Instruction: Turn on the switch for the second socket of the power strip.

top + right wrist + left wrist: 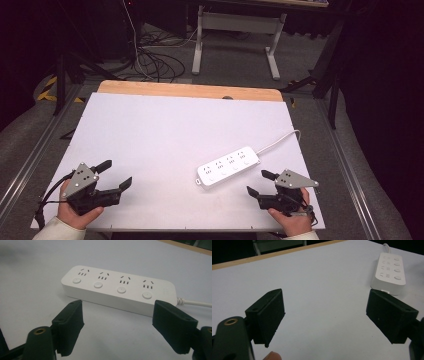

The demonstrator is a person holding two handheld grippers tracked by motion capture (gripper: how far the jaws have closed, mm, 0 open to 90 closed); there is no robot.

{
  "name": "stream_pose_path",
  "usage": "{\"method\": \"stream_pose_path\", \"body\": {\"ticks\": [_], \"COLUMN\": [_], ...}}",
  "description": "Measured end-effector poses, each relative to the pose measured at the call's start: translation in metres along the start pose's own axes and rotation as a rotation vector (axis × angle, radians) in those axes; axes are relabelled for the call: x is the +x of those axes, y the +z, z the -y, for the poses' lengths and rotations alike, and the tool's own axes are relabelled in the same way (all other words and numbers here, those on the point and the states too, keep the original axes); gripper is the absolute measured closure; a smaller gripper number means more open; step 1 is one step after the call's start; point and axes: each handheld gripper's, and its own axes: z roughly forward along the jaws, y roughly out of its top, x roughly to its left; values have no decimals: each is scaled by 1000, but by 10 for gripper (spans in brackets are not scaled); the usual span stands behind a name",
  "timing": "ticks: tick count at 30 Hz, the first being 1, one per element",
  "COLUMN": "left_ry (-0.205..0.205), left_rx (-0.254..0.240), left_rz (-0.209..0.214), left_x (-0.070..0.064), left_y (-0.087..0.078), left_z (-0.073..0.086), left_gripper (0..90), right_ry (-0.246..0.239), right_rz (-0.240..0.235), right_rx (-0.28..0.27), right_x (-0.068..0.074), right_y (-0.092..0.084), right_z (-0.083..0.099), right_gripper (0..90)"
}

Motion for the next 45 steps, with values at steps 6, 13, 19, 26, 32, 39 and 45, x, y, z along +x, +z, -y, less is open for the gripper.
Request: {"method": "stream_pose_path", "body": {"ticks": [6, 13, 19, 26, 32, 39, 45], "left_ry": [-7, -30, -23, -27, -21, -15, -10], "left_rx": [-5, -14, -24, -37, -36, -33, -31], "left_rz": [-1, 26, 17, 13, 11, 6, 4], "left_x": [-1, -2, -2, -3, -3, -4, -3], "left_y": [0, -1, -1, -3, -3, -3, -4], "left_z": [0, -2, -2, -3, -3, -3, -3], "left_gripper": [151, 144, 141, 137, 137, 137, 136], "right_ry": [-9, -15, -22, -53, -39, -43, -42], "right_rz": [9, 6, 6, 36, 40, 22, 18], "right_rx": [-3, -3, -2, 10, 13, 1, -6], "right_x": [0, 1, 2, 3, 3, 2, 0], "right_y": [0, 0, 0, -2, -5, -6, -2], "right_z": [0, -1, -1, -6, -17, -33, -46], "right_gripper": [277, 294, 330, 393, 417, 423, 422]}}
